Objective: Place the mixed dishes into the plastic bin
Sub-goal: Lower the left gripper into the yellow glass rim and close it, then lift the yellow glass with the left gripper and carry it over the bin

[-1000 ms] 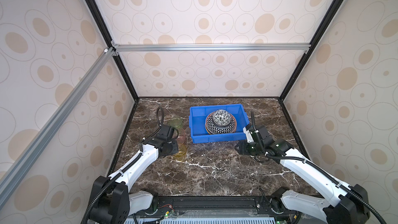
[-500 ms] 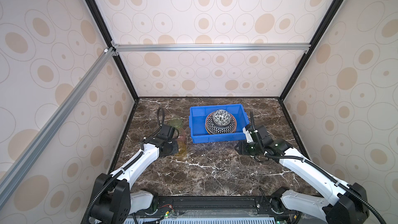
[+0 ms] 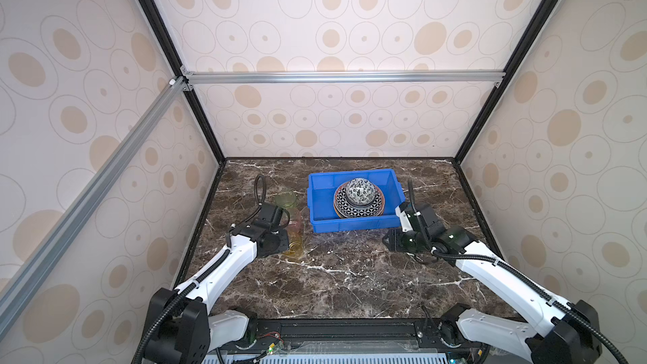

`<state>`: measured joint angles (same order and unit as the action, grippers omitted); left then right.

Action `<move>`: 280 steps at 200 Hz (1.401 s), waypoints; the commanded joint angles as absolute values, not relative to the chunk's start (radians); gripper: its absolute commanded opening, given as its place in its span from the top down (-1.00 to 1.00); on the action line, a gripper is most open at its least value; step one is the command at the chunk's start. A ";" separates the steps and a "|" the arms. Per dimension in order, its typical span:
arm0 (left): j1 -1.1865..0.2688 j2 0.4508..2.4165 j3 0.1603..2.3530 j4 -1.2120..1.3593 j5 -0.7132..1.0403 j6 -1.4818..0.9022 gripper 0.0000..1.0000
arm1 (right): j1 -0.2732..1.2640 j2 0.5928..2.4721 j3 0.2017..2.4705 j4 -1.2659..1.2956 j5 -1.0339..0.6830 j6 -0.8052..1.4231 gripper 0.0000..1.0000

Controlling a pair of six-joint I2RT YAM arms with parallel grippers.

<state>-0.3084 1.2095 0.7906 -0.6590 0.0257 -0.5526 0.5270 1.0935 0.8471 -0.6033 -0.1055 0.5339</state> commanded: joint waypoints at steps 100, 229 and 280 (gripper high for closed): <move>-0.302 1.113 0.929 -0.794 0.041 -0.497 1.00 | 0.523 1.095 0.868 -0.621 -0.101 0.534 -0.05; -0.327 1.145 1.091 -0.847 0.041 -0.476 1.00 | 0.523 1.087 0.866 -0.624 -0.095 0.532 -0.05; -0.363 1.194 1.151 -0.837 0.031 -0.477 1.00 | 0.523 1.077 0.857 -0.630 -0.082 0.529 -0.05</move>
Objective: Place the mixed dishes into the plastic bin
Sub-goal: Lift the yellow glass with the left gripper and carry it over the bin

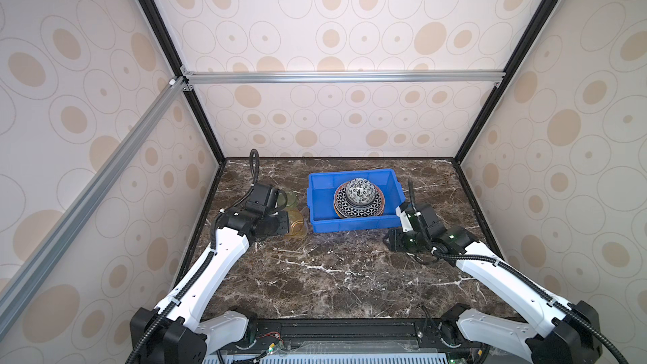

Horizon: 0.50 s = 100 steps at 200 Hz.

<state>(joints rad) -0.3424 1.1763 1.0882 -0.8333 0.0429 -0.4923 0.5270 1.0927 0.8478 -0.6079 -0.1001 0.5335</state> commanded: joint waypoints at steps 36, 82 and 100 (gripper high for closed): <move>-0.393 1.253 1.209 -0.815 0.028 -0.474 1.00 | 0.523 1.072 0.856 -0.633 -0.076 0.526 -0.05; -0.441 1.360 1.308 -0.806 0.008 -0.461 1.00 | 0.523 1.056 0.851 -0.647 -0.053 0.521 -0.05; -0.453 1.401 1.344 -0.795 0.004 -0.458 1.00 | 0.523 1.046 0.848 -0.652 -0.045 0.518 -0.05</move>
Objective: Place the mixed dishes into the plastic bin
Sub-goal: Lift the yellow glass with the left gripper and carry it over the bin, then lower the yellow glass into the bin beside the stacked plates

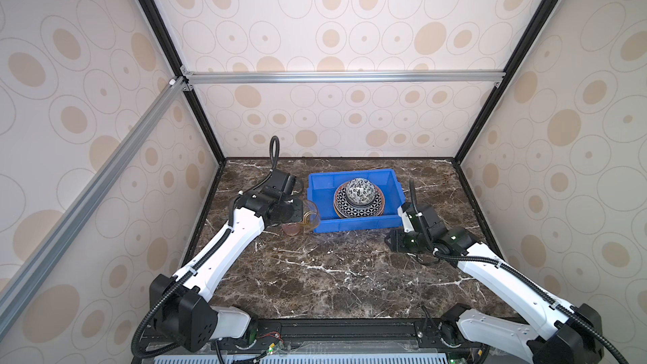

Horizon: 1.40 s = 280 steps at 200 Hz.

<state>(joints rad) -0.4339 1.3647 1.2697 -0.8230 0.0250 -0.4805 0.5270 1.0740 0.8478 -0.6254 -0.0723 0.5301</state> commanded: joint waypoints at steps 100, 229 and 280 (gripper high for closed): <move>-0.497 1.643 1.581 -0.805 -0.037 -0.432 1.00 | 0.523 0.987 0.844 -0.695 0.029 0.500 -0.05; -0.518 1.792 1.661 -0.857 -0.125 -0.420 1.00 | 0.523 0.967 0.841 -0.721 0.055 0.494 -0.15; -0.518 1.819 1.652 -0.843 -0.118 -0.418 1.00 | 0.523 0.953 0.838 -0.733 0.069 0.491 -0.15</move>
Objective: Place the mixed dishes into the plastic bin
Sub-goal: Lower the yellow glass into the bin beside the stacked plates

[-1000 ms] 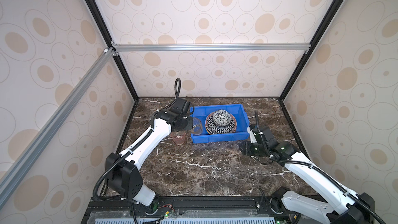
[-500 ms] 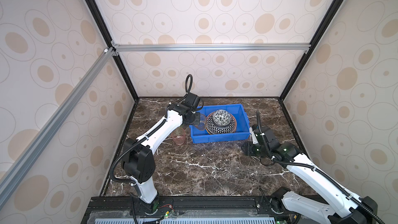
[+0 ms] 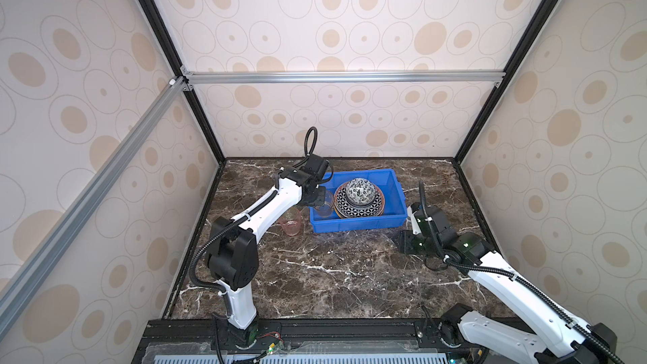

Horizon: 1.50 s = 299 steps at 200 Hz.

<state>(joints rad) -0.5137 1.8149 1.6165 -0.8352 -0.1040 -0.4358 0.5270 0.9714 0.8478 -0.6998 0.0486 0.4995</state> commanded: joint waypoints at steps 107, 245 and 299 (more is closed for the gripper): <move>-0.528 1.875 1.651 -0.821 -0.100 -0.416 1.00 | 0.522 0.951 0.833 -0.735 0.069 0.494 -0.16; -0.540 1.957 1.698 -0.828 -0.097 -0.407 1.00 | 0.523 0.951 0.830 -0.735 0.072 0.493 -0.16; -0.542 1.974 1.701 -0.828 -0.095 -0.405 1.00 | 0.523 0.951 0.830 -0.735 0.071 0.490 -0.15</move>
<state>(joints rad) -0.5343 1.9545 1.6573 -0.8249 -0.0940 -0.4221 0.5270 0.9638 0.8410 -0.7193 0.0570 0.4995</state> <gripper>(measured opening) 0.055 0.578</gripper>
